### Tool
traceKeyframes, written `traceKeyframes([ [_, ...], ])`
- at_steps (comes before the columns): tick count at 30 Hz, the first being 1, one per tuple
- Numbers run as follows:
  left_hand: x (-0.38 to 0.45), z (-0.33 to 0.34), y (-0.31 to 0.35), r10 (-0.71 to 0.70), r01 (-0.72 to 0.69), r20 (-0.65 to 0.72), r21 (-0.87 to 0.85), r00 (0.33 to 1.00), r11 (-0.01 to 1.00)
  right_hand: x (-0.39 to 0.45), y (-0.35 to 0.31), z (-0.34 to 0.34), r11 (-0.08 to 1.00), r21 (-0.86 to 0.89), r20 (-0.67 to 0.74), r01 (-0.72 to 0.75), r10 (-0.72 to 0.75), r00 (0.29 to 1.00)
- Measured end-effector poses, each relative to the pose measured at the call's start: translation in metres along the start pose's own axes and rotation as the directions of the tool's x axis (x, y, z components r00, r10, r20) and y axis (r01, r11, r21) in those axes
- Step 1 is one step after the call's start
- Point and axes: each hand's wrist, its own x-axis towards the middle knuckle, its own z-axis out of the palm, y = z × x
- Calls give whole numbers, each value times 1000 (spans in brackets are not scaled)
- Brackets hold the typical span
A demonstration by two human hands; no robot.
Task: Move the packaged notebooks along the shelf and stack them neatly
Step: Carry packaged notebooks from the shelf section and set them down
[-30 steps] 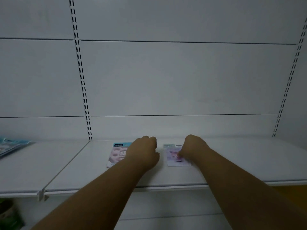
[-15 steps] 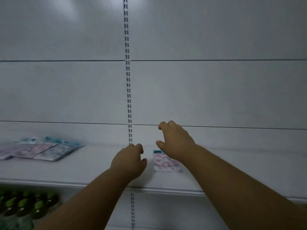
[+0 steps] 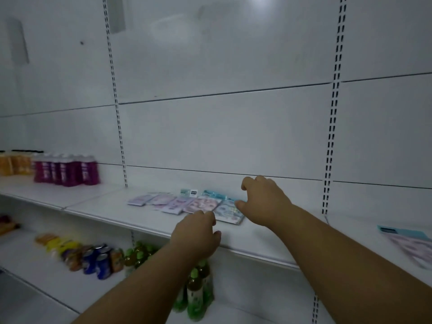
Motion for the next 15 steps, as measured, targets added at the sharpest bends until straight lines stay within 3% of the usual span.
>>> traceKeyframes([
  [10, 80, 27, -94, -118, 118, -9, 25, 993, 993, 111, -31, 85, 999, 18, 124, 30, -32, 992],
  [15, 123, 36, -148, -254, 234, 86, 188, 963, 954, 150, -45, 127, 999, 8, 201, 37, -38, 979],
])
